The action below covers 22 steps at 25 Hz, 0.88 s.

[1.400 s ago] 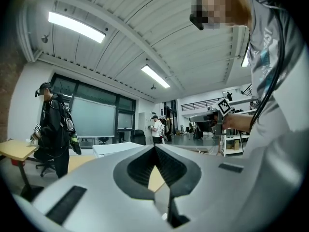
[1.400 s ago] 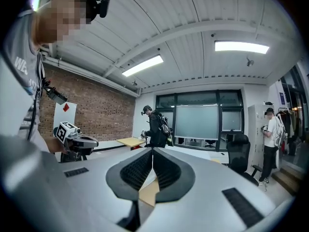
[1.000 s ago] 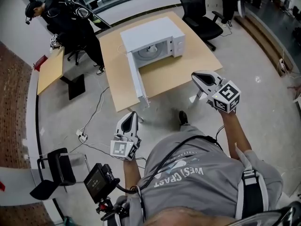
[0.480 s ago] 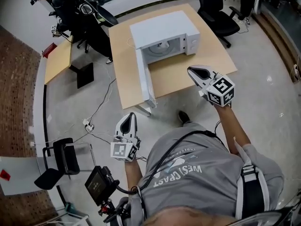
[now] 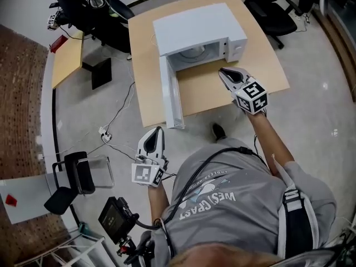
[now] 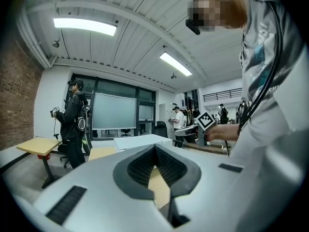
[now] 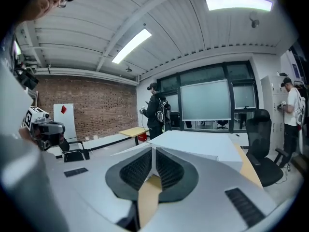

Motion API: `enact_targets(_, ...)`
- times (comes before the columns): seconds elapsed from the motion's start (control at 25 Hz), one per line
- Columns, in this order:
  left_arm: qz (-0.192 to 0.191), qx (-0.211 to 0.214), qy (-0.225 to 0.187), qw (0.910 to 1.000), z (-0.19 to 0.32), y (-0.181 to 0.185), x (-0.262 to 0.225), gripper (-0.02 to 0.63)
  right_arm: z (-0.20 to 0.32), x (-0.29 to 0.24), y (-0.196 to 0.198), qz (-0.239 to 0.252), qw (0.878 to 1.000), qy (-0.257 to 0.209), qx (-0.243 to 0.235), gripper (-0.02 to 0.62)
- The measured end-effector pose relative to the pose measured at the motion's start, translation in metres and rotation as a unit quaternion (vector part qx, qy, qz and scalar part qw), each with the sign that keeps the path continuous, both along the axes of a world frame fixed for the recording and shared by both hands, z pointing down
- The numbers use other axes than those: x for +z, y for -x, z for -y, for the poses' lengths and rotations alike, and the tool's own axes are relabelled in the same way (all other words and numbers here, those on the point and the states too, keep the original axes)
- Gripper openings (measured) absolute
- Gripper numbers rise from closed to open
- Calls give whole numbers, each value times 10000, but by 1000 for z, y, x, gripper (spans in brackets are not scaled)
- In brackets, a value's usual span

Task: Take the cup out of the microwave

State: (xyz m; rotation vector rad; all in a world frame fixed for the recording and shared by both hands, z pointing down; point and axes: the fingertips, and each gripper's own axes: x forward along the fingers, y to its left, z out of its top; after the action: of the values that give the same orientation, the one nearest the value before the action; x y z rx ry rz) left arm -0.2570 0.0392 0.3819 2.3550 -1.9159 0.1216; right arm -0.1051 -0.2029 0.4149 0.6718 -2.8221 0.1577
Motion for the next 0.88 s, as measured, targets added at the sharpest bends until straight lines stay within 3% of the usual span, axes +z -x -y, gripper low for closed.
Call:
enact_targets(0.44,89,-631,271,9976,53,3,-7,43,102,72,48,-425,9985,309,-150,14)
enact_targets(0.56,102,-839,344,9958,63,6,-9,43,127,95,65,-597,9973,390,-177,95)
enact_targets(0.72,93,-1062,444,9933,75,11,-7,43,158,131,83,-912,9948,433,-111,101)
enact_targets(0.88,84,-1212,528,9912,88,17,-8,43,184,162,98,-1142,9921,521,16,164)
